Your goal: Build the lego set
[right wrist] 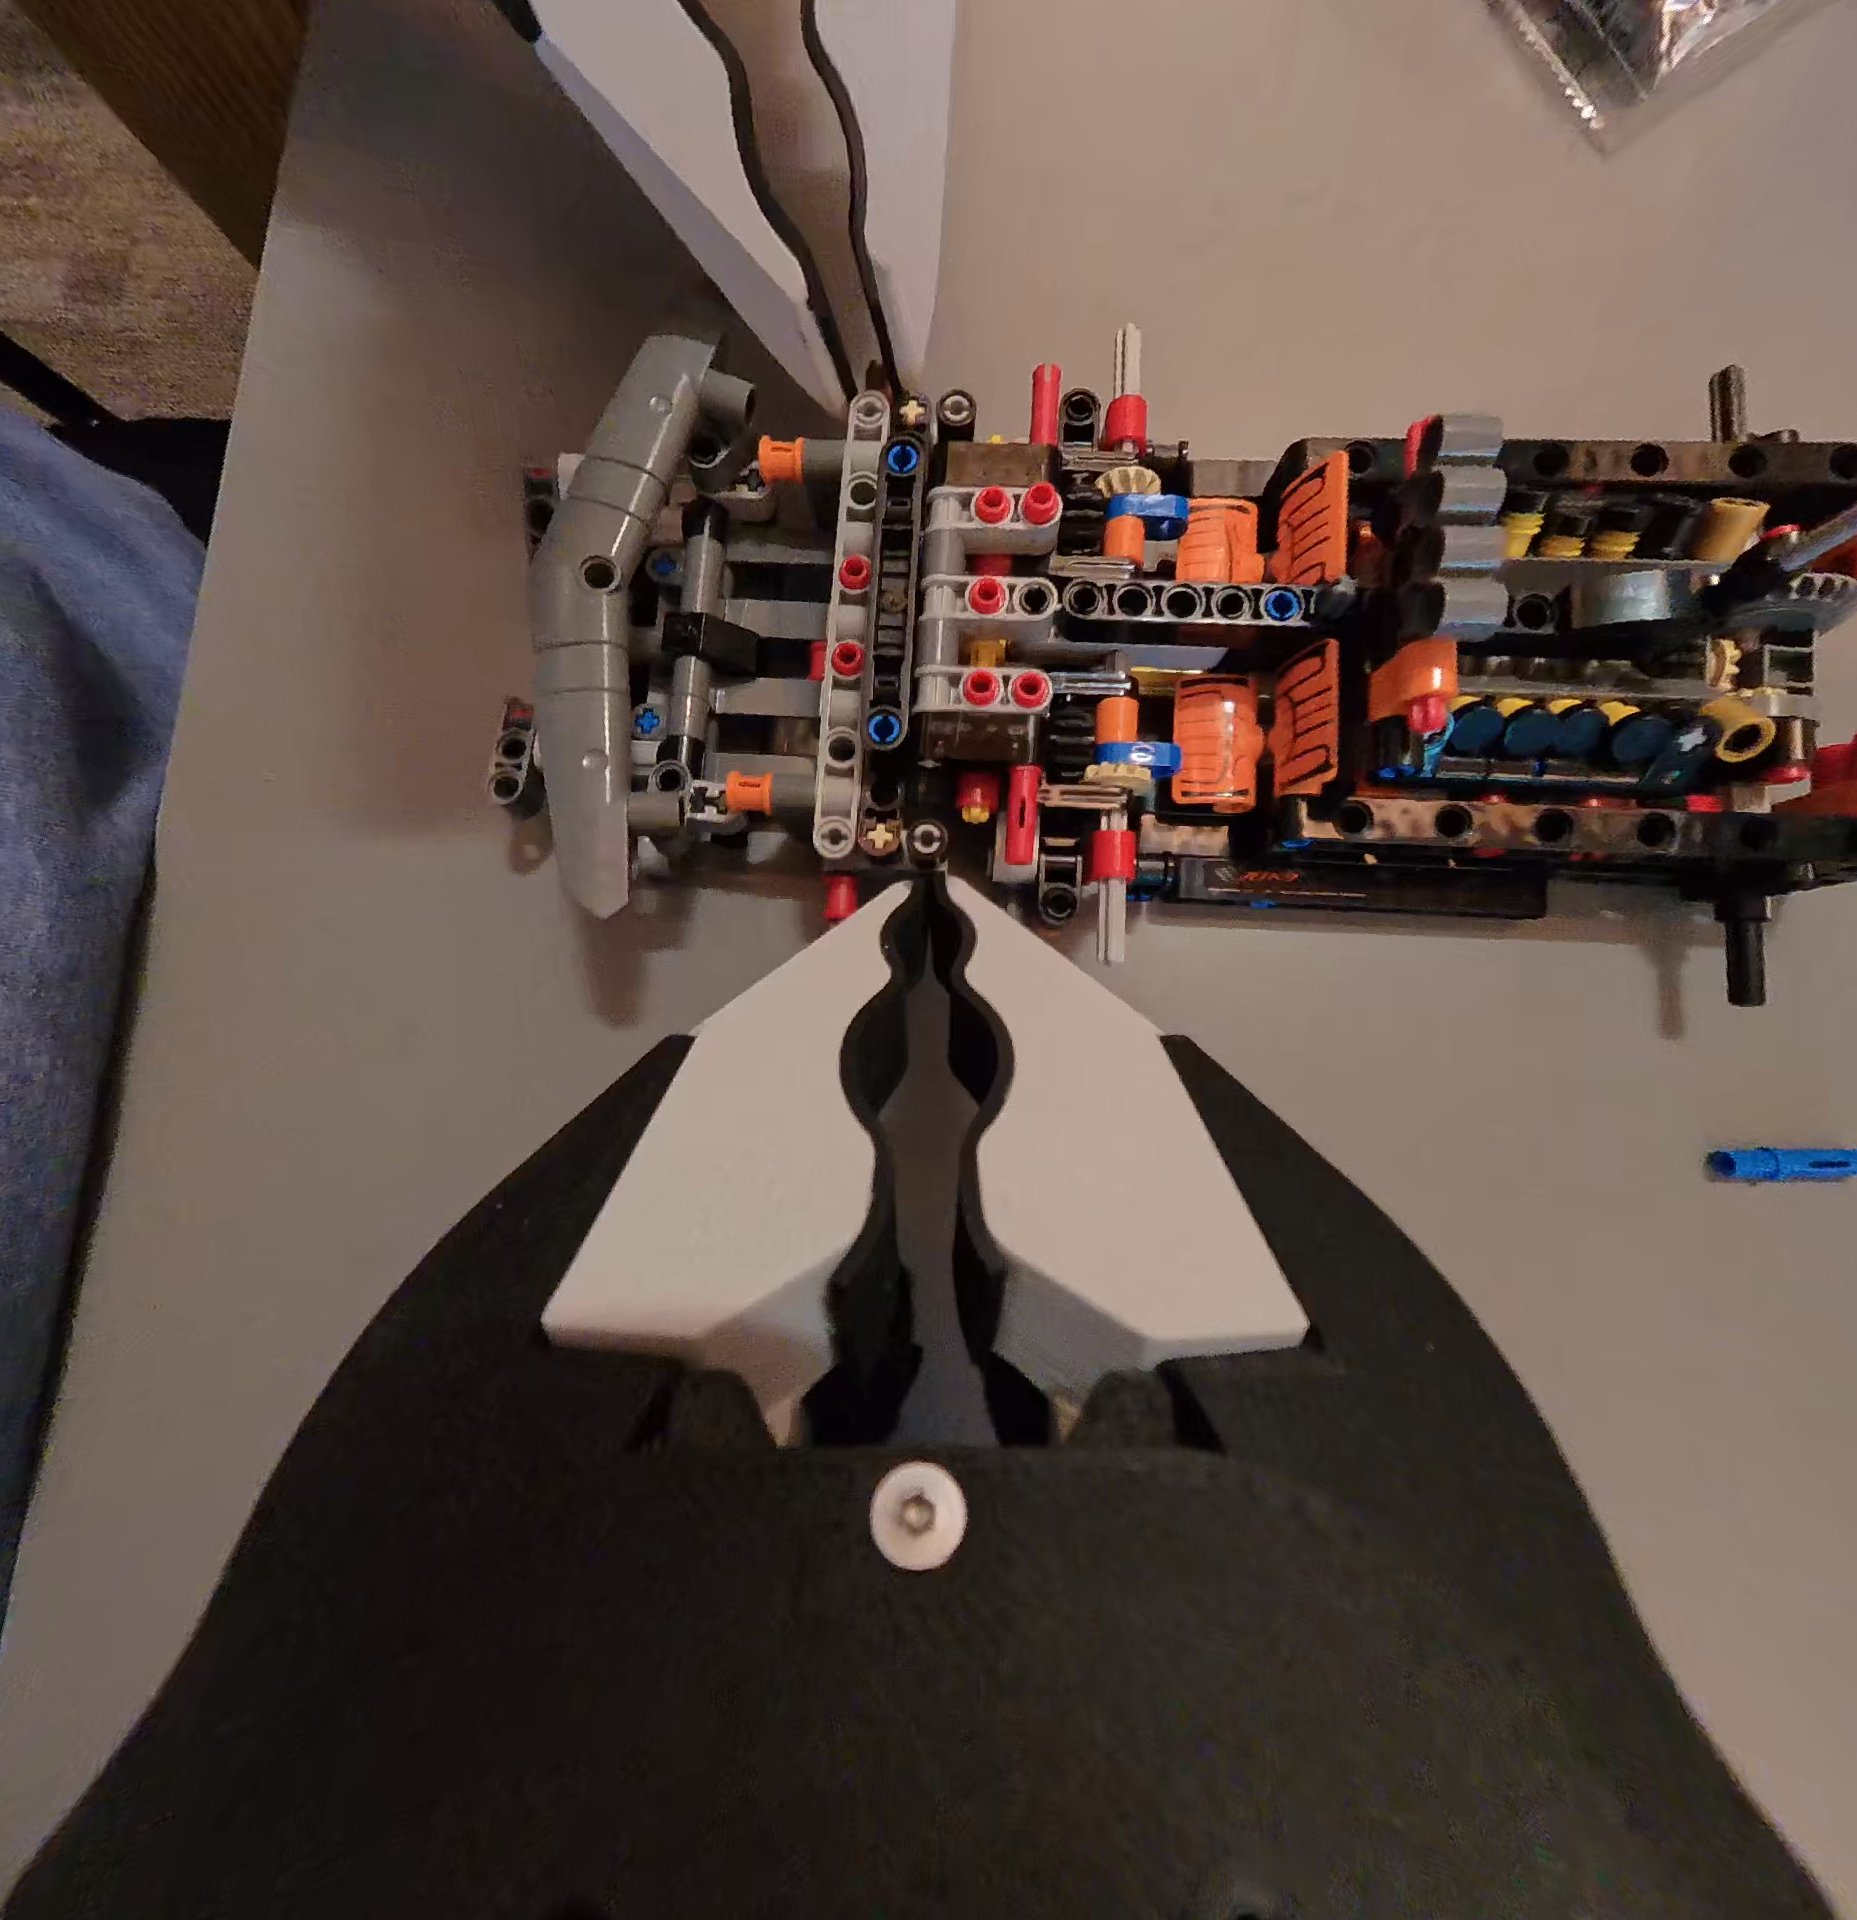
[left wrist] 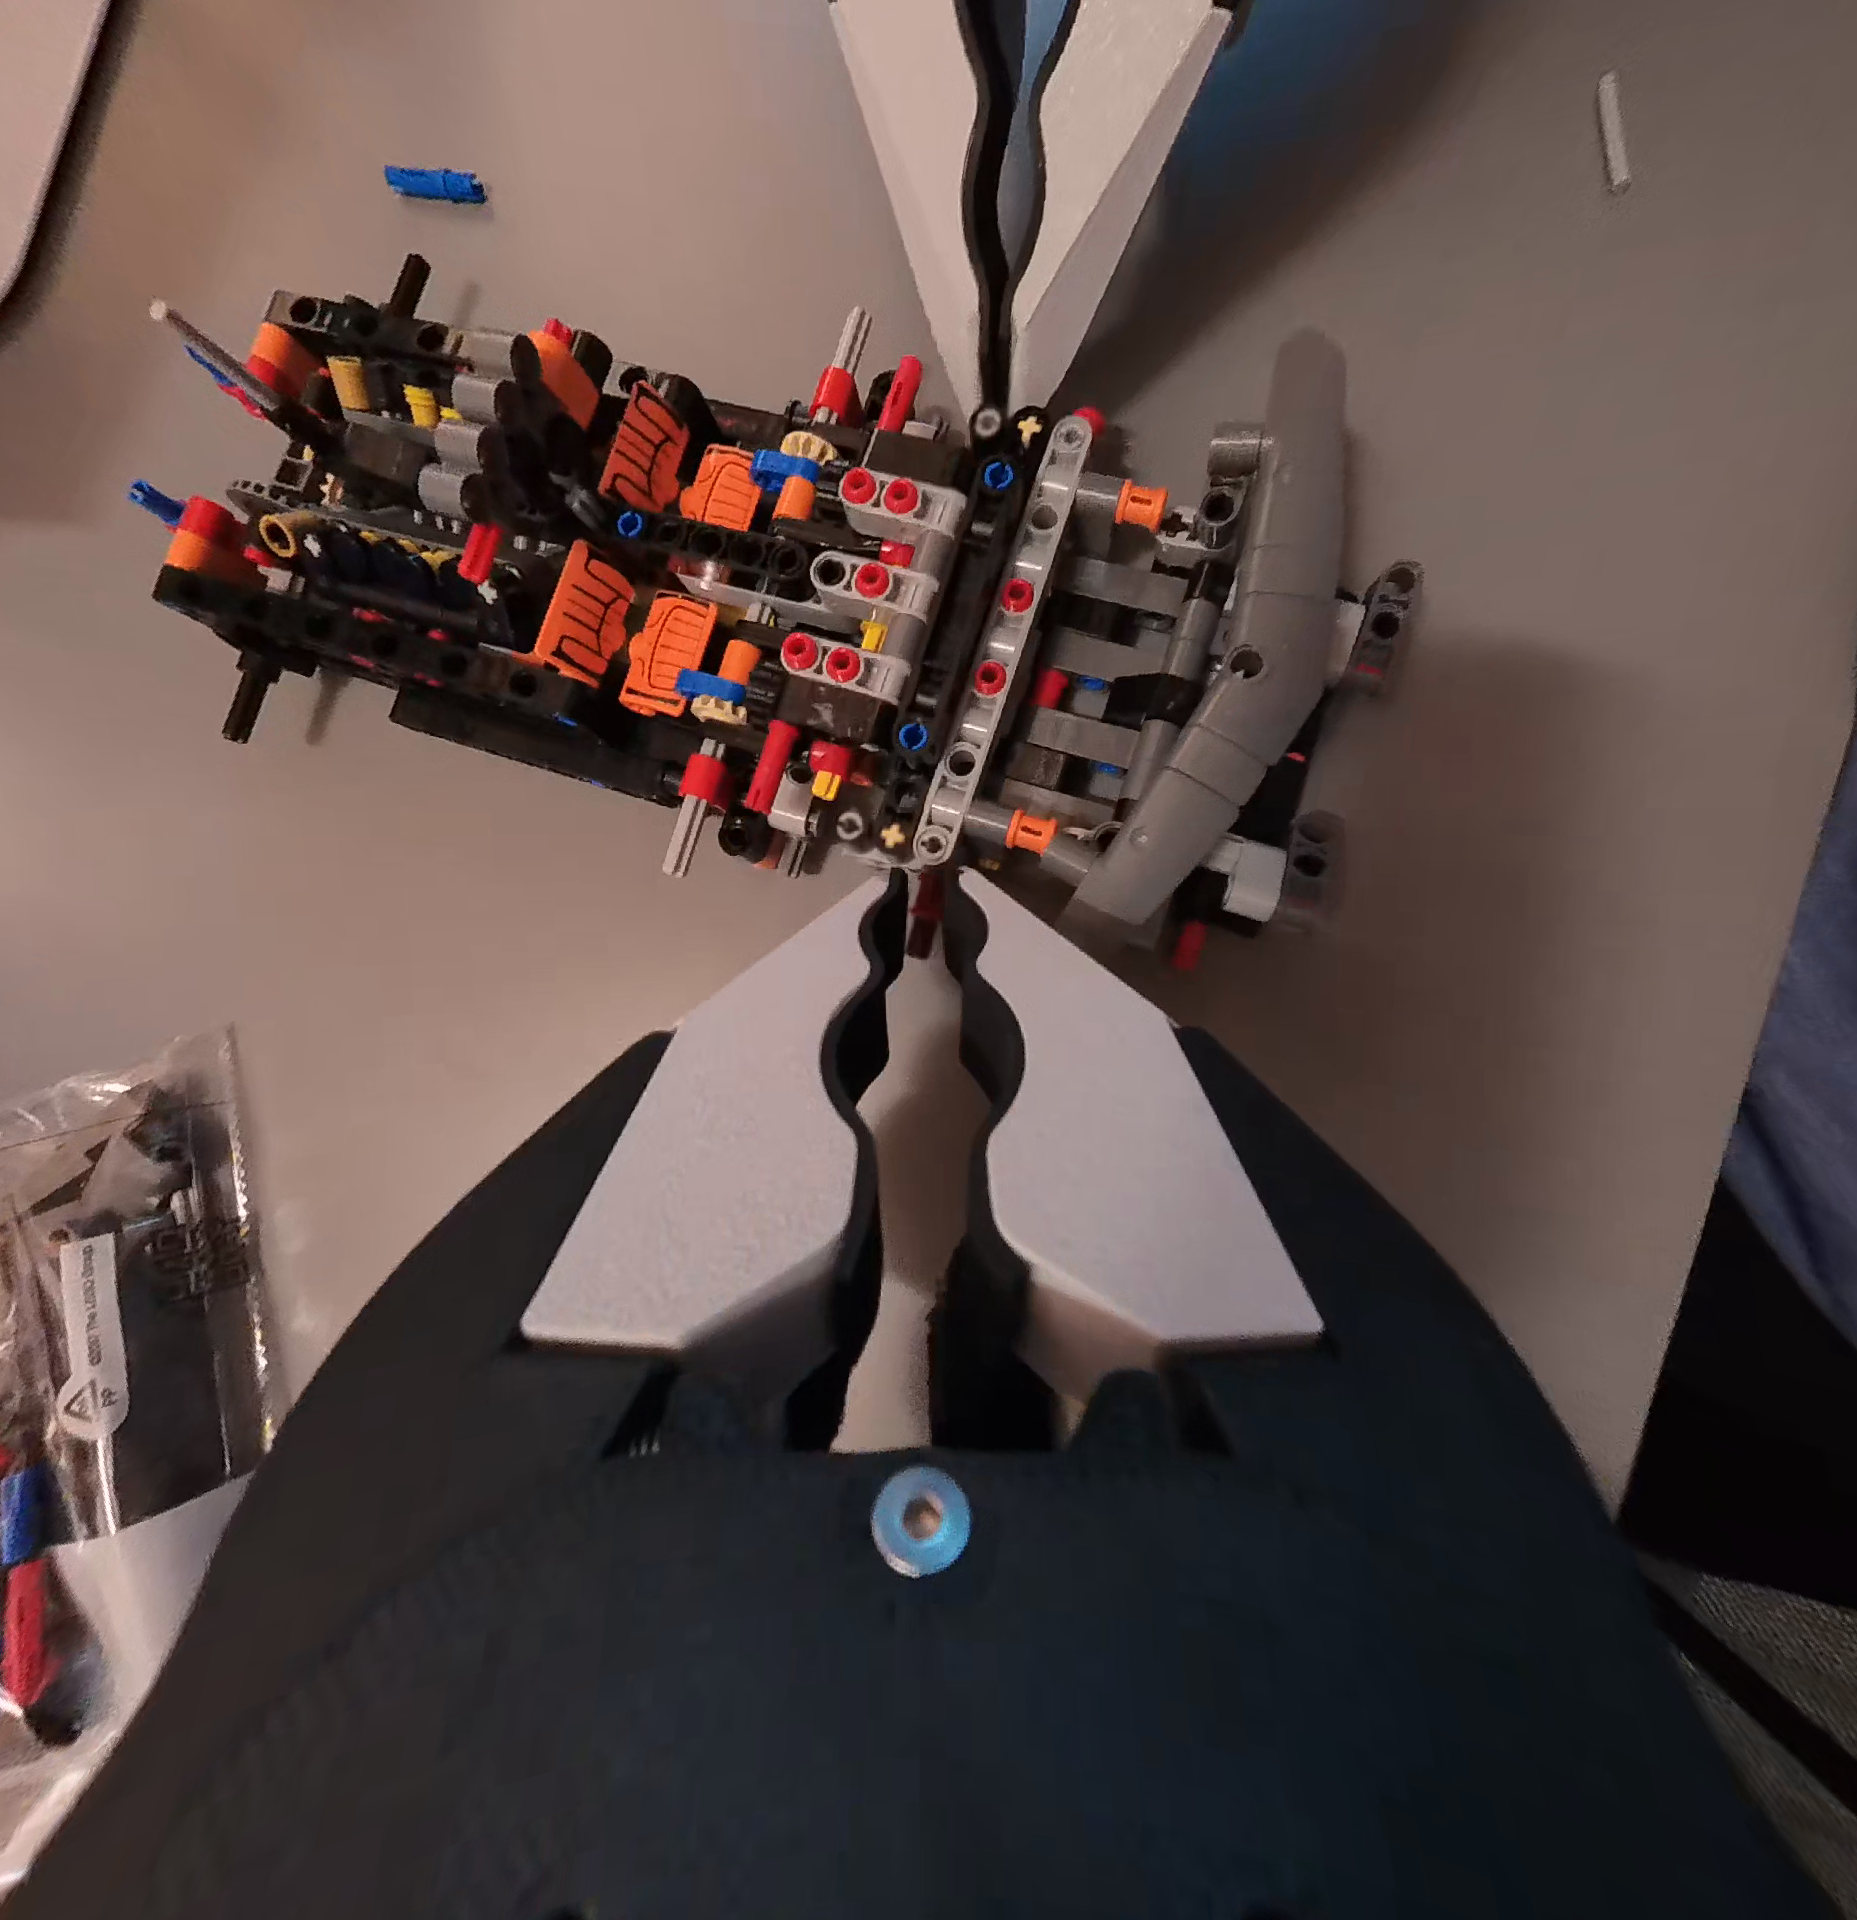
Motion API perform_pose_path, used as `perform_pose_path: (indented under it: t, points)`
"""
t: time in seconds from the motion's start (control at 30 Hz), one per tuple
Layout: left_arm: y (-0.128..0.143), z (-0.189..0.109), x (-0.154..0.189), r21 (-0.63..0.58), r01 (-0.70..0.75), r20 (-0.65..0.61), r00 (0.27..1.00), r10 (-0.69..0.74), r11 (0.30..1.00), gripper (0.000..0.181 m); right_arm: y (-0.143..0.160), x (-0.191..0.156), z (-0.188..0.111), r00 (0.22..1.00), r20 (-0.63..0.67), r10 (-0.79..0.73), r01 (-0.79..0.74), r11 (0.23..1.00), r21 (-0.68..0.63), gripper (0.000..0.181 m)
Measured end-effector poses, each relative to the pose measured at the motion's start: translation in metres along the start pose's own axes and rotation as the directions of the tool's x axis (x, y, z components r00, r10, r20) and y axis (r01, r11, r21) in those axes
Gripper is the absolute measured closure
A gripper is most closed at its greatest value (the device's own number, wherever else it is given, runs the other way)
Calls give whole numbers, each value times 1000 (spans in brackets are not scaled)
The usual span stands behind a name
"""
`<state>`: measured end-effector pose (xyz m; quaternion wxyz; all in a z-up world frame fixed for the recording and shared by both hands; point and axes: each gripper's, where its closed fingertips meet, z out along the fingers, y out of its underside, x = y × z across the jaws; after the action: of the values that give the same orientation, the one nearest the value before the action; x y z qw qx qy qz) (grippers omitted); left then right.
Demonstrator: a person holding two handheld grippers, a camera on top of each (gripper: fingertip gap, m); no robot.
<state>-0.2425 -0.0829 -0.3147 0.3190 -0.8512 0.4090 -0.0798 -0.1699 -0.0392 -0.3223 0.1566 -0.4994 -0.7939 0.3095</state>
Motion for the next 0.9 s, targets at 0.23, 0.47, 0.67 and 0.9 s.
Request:
perform_pose_path:
  t: [0.23,0.47,0.67,0.9]
  points:
    - [-1,-1,0,48,-11,11,1000,11,999,179,-2,2,2,999,-15,36,-36,999,-8,181]
    - [-2,-3,-3,76,-4,-11,1000,4,997,174,6,-4,-5,998,-14,67,-67,997,-23,181]
    - [-5,1,0,71,-36,-50,998,40,997,172,9,-8,-7,997,-19,80,-80,997,-18,181]
    - [-4,1,-1,83,-57,-63,996,62,995,164,10,-7,-11,992,-61,107,-107,994,10,181]
